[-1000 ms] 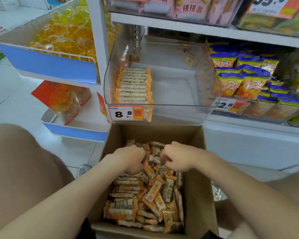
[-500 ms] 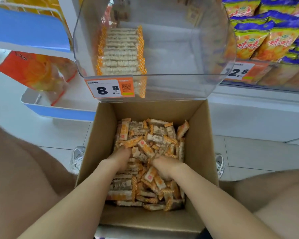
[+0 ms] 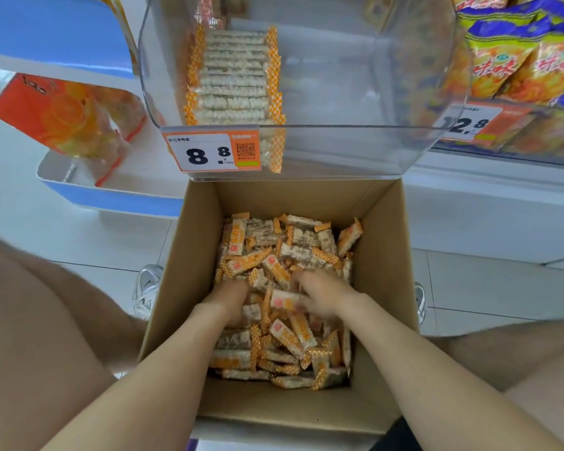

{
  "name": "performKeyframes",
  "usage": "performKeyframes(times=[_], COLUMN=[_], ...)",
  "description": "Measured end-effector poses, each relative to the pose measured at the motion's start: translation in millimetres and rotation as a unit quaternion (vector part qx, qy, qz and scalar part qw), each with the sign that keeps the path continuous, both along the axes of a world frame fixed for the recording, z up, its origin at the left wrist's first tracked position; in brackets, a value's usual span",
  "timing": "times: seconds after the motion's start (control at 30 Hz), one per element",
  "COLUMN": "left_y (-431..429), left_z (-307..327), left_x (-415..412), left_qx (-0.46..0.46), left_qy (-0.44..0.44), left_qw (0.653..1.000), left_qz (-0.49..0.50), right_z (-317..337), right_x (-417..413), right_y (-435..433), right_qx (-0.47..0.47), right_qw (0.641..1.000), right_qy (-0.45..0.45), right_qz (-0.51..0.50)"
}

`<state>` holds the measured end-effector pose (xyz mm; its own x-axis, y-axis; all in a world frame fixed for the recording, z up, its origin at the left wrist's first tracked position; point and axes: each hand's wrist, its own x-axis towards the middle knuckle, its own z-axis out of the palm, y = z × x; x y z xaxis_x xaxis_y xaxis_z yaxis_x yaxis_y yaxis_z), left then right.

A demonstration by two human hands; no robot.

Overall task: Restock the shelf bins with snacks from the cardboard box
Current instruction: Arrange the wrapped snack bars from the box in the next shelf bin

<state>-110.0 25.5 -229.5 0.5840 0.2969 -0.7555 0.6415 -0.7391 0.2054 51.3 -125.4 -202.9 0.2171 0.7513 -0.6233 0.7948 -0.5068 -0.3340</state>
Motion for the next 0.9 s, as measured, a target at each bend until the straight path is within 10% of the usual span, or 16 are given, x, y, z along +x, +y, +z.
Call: performKeyframes(times=[0.47,0.9], left_y=[10,9], left_z=[114,204], left_x=[28,21], left_qx=[-0.302,-0.451], left_qy=[-0.158,-0.223], left_qw=[0.876,0.757], left_qz=[0.34,0.416], right_z=[83,163], right_x=[21,3], right_y=[-4,-15], right_qx=[0.249,0.391], right_qw=[0.901,0.89], right_qy=[0.091,0.015], right_qz=[-0.344,-0.233])
